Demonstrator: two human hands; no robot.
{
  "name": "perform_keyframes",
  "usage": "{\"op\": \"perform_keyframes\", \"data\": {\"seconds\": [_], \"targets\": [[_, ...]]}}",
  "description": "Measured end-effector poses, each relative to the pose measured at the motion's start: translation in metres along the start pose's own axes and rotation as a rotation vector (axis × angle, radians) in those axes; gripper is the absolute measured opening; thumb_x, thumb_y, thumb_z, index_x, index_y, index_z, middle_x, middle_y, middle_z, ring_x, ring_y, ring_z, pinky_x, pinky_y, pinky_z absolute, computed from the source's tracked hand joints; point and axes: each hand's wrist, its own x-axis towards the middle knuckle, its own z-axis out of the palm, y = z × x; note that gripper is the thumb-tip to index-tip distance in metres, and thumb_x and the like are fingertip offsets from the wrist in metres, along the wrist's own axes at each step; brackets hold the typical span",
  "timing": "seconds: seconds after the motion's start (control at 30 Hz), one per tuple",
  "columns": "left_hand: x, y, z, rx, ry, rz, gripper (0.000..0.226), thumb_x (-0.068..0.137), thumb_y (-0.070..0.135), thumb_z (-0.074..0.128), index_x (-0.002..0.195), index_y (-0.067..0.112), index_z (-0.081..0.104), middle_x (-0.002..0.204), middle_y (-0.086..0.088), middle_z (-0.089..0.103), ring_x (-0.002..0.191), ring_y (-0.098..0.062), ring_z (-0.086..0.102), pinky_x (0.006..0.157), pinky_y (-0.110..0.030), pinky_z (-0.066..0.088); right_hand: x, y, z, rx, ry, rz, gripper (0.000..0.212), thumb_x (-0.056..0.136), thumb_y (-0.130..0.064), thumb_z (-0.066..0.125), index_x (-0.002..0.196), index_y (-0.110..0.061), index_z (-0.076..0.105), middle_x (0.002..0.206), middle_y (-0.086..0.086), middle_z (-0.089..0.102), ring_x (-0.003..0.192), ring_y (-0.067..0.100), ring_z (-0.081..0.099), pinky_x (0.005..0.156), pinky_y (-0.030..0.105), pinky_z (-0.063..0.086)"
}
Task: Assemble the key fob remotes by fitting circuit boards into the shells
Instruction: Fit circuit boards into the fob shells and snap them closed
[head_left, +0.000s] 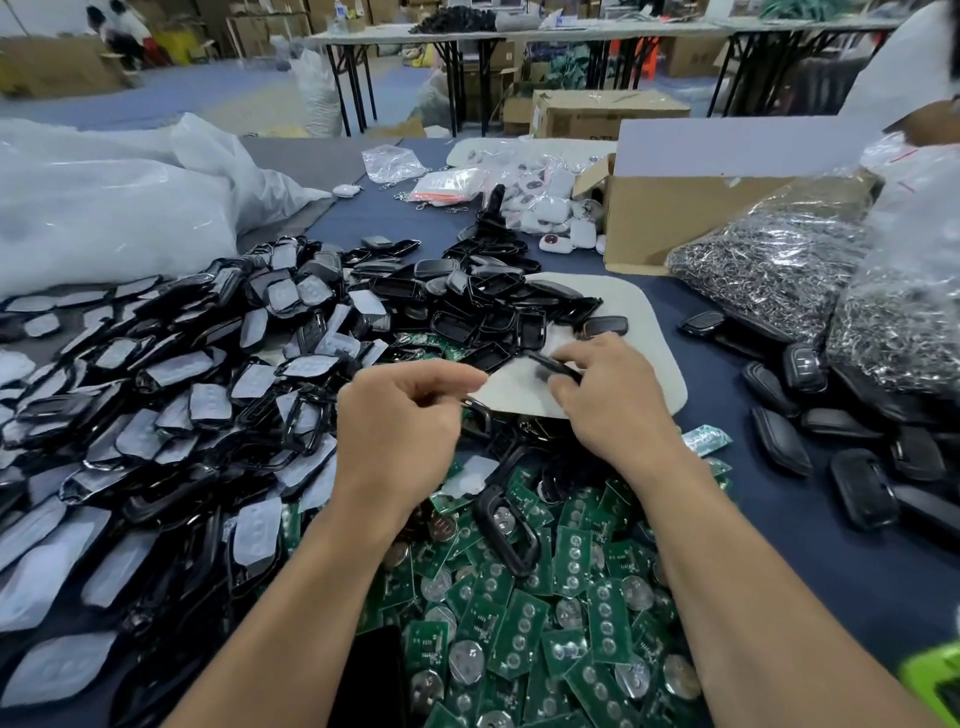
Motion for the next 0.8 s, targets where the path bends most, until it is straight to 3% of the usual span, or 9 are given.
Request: {"op": "perform_keyframes", "data": {"seconds": [0.1,0.2,0.27,0.4,0.47,0.57,0.67,0.73,0.8], "targets": [[0.004,-0.004,0.001,0.01,0.071,-0.021,0.055,0.089,-0.006,0.069,0.08,0.048,0.078,0.086,0.031,0.076,0.08,0.008,0.073,0.064,-0.007,0.054,-0.006,-0.004,-0.005,0.196,0.118,0.027,0.017,0.097,-0.021,0.063,0.094,-0.023,0.08,0.084,-0.003,0.073,0.082,0.019,0.064,0.077,0.035,0.05],[0.0,-0.003,0.004,0.007,0.037,-0.005,0.047,0.09,0.007,0.077,0.096,0.054,0.078,0.098,0.039,0.072,0.071,0.0,0.071,0.058,-0.009,0.053,-0.019,-0.023,-0.014,0.458,0.098,0.07,0.021,0.091,-0.021,0.064,0.073,-0.022,0.073,0.055,-0.013,0.065,0.046,0.004,0.048,0.05,0.017,0.037],[-0.001,-0.004,0.005,-0.025,-0.018,0.029,0.049,0.088,0.012,0.081,0.11,0.055,0.075,0.107,0.039,0.071,0.073,0.002,0.072,0.065,-0.011,0.056,-0.031,-0.037,-0.019,0.63,0.001,0.064,0.015,0.088,-0.022,0.064,0.079,-0.024,0.075,0.064,-0.009,0.073,0.044,0.003,0.046,0.053,0.022,0.04],[-0.001,0.001,0.008,-0.314,-0.155,0.036,0.054,0.084,0.01,0.082,0.125,0.043,0.072,0.113,0.016,0.079,0.107,-0.004,0.074,0.091,-0.018,0.057,-0.04,-0.047,-0.031,0.958,-0.215,0.061,0.021,0.098,-0.014,0.061,0.08,-0.018,0.071,0.065,0.006,0.072,0.045,0.014,0.046,0.052,0.024,0.041],[-0.001,0.002,0.01,-0.45,-0.236,-0.001,0.052,0.085,0.012,0.078,0.13,0.036,0.07,0.105,0.005,0.081,0.097,-0.012,0.076,0.089,-0.025,0.059,-0.043,-0.048,-0.034,1.041,-0.344,0.082,0.029,0.103,-0.015,0.058,0.077,-0.016,0.071,0.063,0.009,0.069,0.044,0.015,0.045,0.05,0.022,0.041],[0.001,0.002,0.009,-0.694,-0.388,-0.047,0.041,0.092,0.005,0.072,0.131,0.015,0.07,0.089,-0.013,0.069,0.068,-0.026,0.062,0.074,-0.041,0.061,-0.047,-0.053,-0.03,1.013,-0.381,0.153,0.031,0.103,-0.023,0.06,0.078,-0.014,0.075,0.065,0.009,0.07,0.047,0.015,0.051,0.051,0.025,0.041],[0.004,0.003,0.005,-0.703,-0.273,-0.118,0.03,0.086,0.013,0.076,0.116,0.014,0.075,0.092,-0.007,0.075,0.082,-0.023,0.07,0.082,-0.033,0.061,-0.047,-0.049,-0.027,0.739,-0.165,0.167,0.019,0.092,-0.037,0.073,0.086,-0.019,0.08,0.074,0.002,0.076,0.065,0.018,0.066,0.066,0.034,0.051],[0.006,0.002,0.0,-0.701,-0.173,-0.218,0.031,0.079,0.02,0.077,0.109,0.015,0.075,0.093,0.0,0.077,0.088,-0.014,0.073,0.084,-0.026,0.061,-0.047,-0.04,-0.034,0.526,0.047,0.127,0.011,0.085,-0.037,0.076,0.079,-0.028,0.078,0.074,-0.007,0.076,0.073,0.013,0.07,0.073,0.03,0.055],[0.008,0.003,-0.004,-0.688,-0.121,-0.28,0.031,0.074,0.029,0.079,0.101,0.014,0.076,0.084,0.006,0.076,0.08,-0.007,0.072,0.079,-0.022,0.061,-0.052,-0.036,-0.045,0.346,-0.028,0.021,0.01,0.083,-0.028,0.076,0.073,-0.031,0.077,0.069,-0.018,0.073,0.068,0.002,0.068,0.067,0.019,0.052]]}}
